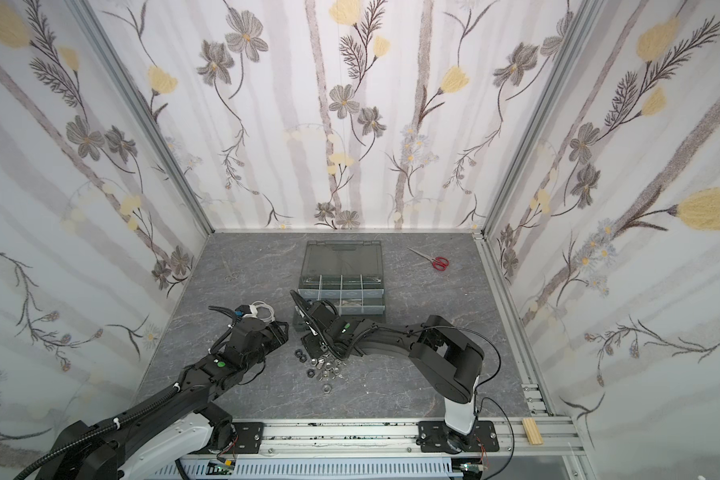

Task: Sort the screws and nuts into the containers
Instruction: 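Lower the right gripper onto the pile and grasp a black bolt, then place the bolt in the box with the right gripper while the left hovers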

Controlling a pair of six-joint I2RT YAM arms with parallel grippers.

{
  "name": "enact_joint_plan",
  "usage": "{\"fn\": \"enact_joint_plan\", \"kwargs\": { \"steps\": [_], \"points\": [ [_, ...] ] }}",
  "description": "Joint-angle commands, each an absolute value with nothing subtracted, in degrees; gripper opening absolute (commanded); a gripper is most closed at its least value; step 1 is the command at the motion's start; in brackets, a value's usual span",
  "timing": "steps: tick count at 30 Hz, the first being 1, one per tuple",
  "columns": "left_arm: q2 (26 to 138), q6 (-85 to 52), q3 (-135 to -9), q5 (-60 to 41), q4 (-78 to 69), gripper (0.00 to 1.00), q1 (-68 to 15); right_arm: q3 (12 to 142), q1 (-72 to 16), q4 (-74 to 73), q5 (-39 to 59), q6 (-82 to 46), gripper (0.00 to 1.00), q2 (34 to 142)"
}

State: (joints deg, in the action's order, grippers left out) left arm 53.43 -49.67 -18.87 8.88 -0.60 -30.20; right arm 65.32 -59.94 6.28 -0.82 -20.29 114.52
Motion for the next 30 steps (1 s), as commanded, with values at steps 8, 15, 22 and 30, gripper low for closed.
{"fn": "enact_joint_plan", "kwargs": {
  "steps": [8,15,22,30],
  "points": [
    [53.24,-50.27,-18.09,10.44,-1.49,0.65,-29.82,66.48,-60.06,7.20,-2.22,-20.26,0.62,116.42],
    [53.31,-50.36,-17.93,10.21,-1.58,0.66,-29.62,68.96,-60.10,7.78,-2.19,-19.47,0.57,118.00],
    [53.00,-50.53,-17.49,10.24,-1.67,0.66,-29.55,70.11,-59.86,8.32,-3.16,-19.42,0.52,119.59],
    [53.00,-50.79,-17.45,10.11,-1.67,0.66,-29.53,69.78,-58.63,9.71,-3.90,-19.61,0.50,120.76]
  ]
}}
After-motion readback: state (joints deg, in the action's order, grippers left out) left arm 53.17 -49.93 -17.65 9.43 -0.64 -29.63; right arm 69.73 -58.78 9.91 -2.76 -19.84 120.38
